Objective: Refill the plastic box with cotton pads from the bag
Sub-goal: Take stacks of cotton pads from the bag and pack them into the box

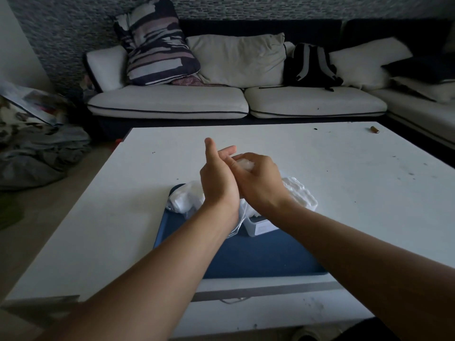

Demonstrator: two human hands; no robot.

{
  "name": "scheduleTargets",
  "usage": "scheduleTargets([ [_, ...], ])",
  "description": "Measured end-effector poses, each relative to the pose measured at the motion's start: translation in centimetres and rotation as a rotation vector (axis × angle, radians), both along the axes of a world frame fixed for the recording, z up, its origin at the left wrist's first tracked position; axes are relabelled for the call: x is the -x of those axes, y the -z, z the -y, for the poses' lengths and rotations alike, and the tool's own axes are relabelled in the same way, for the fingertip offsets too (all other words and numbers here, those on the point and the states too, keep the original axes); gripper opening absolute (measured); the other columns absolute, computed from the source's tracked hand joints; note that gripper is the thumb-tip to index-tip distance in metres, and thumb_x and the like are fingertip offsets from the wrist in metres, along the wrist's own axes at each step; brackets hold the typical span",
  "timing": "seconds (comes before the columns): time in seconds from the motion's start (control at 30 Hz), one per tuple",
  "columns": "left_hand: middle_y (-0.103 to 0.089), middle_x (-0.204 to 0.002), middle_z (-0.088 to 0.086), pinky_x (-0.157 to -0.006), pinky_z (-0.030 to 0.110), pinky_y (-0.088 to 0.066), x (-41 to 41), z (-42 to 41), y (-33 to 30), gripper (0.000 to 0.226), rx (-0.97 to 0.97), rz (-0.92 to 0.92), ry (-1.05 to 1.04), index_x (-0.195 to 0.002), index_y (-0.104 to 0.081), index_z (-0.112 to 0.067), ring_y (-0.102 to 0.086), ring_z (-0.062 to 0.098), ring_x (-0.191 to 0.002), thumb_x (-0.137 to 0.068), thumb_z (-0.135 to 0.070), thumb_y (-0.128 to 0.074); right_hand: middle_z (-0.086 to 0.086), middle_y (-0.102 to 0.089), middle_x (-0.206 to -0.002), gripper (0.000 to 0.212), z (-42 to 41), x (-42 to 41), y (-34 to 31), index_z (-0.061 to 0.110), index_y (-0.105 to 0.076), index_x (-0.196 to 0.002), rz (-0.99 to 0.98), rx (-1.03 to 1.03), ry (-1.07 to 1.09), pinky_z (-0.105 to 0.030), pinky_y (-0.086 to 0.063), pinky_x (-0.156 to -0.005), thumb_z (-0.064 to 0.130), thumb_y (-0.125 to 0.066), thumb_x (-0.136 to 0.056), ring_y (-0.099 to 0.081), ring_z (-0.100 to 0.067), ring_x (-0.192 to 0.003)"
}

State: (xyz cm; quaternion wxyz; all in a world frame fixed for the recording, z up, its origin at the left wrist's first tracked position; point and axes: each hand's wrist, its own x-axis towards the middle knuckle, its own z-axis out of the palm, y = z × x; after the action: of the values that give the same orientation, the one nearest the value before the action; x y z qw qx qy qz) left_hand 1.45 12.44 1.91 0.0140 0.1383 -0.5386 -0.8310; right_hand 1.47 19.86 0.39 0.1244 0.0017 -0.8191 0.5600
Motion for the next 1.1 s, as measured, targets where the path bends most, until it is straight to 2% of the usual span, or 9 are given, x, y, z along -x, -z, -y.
scheduleTargets([
  [0.17,-0.079,-0.092,0.009,-0.085,0.040,-0.059,0.4,-1.4,0.5,0.065,0.029,0.003,0.022,-0.084,-0.078,-0.016,-0.075,0.025,-0.092,-0.101,-0.059,-0.033,0.008,-0.065,-0.054,0.036,-0.8,0.1,0.0,0.021,-0.069,-0.065,-0.061,-0.058,0.118,-0.019,-0.044,-0.050,0.050,-0.070,-0.086,-0.058,-0.003,-0.048],
  [0.27,-0.077,-0.096,0.005,-0.090,0.040,-0.056,0.9,-2.2,0.7,0.061,0.126,-0.039,0.011,-0.086,-0.077,-0.017,-0.072,0.024,-0.095,-0.103,-0.056,-0.033,0.010,-0.053,-0.042,0.052,-2.4,1.3,-0.1,0.019,-0.054,-0.045,-0.003,-0.026,0.214,-0.020,-0.037,-0.047,0.050,-0.073,-0.082,-0.049,-0.007,-0.042],
  [0.37,-0.070,-0.096,-0.004,-0.077,0.030,-0.046,0.8,-2.6,1.6,0.039,0.692,-0.279,0.013,-0.101,-0.070,-0.017,-0.065,0.016,-0.093,-0.103,-0.045,-0.043,0.003,-0.062,-0.054,0.051,-6.0,2.9,-0.1,0.014,-0.064,-0.057,0.150,-0.204,0.344,-0.021,-0.042,-0.045,0.058,-0.068,-0.083,-0.060,-0.014,-0.051],
  [0.47,-0.070,-0.108,-0.003,-0.080,0.034,-0.053,0.6,-2.0,3.3,0.028,1.148,-0.452,0.186,-0.114,-0.064,-0.018,-0.066,0.019,-0.096,-0.097,-0.038,-0.054,-0.006,-0.069,-0.076,0.052,-9.0,3.7,1.9,0.010,-0.069,-0.082,0.339,-0.383,0.404,-0.023,-0.042,-0.047,0.061,-0.060,-0.086,-0.063,-0.018,-0.060],
  [0.6,-0.067,-0.101,0.001,-0.069,0.034,-0.051,0.0,-1.5,4.7,0.015,1.561,-0.652,0.597,-0.099,-0.063,-0.018,-0.066,0.026,-0.092,-0.094,-0.032,-0.059,-0.005,-0.065,-0.082,0.052,-9.2,4.3,4.1,0.011,-0.058,-0.080,0.394,-0.579,0.434,-0.030,-0.044,-0.062,0.061,-0.052,-0.091,-0.061,-0.025,-0.073],
  [0.8,-0.066,-0.118,0.002,-0.075,0.033,-0.044,-0.3,-1.3,5.9,0.034,1.762,-0.659,0.810,-0.126,-0.056,-0.021,-0.063,0.027,-0.106,-0.096,-0.038,-0.058,-0.008,-0.060,-0.085,0.055,-8.0,3.6,5.7,0.010,-0.061,-0.098,0.348,-0.836,0.451,-0.032,-0.040,-0.065,0.060,-0.039,-0.098,-0.057,-0.030,-0.079],
  [0.9,-0.066,-0.127,0.003,-0.093,0.037,-0.046,-0.1,-1.2,6.7,0.045,1.858,-0.680,0.856,-0.135,-0.054,-0.023,-0.061,0.028,-0.116,-0.095,-0.044,-0.058,-0.008,-0.066,-0.093,0.060,-7.7,3.5,6.2,0.011,-0.064,-0.100,0.327,-0.931,0.405,-0.033,-0.040,-0.066,0.064,-0.036,-0.097,-0.061,-0.030,-0.083],
  [0.97,-0.062,-0.135,0.003,-0.104,0.042,-0.042,-0.1,-1.1,7.0,0.054,1.895,-0.657,0.906,-0.142,-0.049,-0.023,-0.055,0.029,-0.124,-0.095,-0.048,-0.057,-0.004,-0.059,-0.085,0.057,-7.7,3.7,5.5,0.013,-0.062,-0.097,0.389,-0.941,0.319,-0.031,-0.041,-0.066,0.066,-0.041,-0.094,-0.056,-0.026,-0.077],
  [1.1,-0.064,-0.125,0.003,-0.101,0.041,-0.038,0.3,-0.8,7.3,0.046,1.888,-0.642,0.957,-0.129,-0.052,-0.019,-0.056,0.029,-0.117,-0.094,-0.049,-0.057,-0.002,-0.049,-0.069,0.043,-8.9,3.9,2.4,0.010,-0.051,-0.073,0.635,-0.754,0.069,-0.026,-0.040,-0.051,0.048,-0.068,-0.087,-0.055,-0.019,-0.058],
])
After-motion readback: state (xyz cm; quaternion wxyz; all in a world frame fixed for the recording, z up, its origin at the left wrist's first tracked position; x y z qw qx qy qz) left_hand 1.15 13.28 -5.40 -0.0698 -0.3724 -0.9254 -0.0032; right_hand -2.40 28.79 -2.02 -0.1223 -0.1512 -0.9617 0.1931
